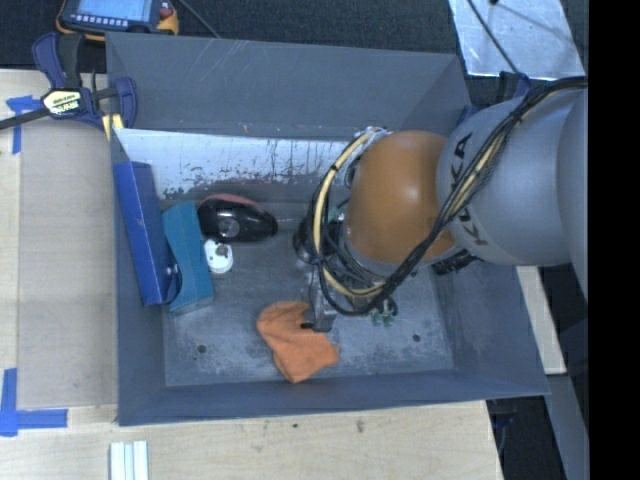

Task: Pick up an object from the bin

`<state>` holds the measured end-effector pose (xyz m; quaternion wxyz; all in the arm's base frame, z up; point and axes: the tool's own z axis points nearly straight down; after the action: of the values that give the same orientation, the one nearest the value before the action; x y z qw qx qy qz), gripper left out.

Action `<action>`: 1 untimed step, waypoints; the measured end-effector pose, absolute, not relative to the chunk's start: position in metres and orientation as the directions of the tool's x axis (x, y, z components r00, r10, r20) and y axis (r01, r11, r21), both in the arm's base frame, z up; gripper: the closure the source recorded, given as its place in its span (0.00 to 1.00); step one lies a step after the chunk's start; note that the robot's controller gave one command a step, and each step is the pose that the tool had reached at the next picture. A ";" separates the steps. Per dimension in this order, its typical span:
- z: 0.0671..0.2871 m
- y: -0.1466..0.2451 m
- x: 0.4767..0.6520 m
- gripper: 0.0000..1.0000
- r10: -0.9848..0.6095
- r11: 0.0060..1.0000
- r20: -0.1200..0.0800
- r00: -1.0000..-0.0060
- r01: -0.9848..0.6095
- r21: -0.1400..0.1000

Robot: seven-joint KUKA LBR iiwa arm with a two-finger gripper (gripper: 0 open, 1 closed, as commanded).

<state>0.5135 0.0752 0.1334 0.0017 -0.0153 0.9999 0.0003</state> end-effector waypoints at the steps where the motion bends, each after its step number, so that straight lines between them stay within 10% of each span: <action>1: 0.139 0.075 0.514 1.00 -0.031 1.000 -0.005 -1.000 -0.031 0.001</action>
Offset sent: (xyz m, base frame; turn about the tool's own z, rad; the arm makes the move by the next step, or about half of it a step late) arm -0.0001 0.0000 0.0629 0.0000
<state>0.5141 0.0752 0.1386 0.0024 -0.0155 0.9999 0.0004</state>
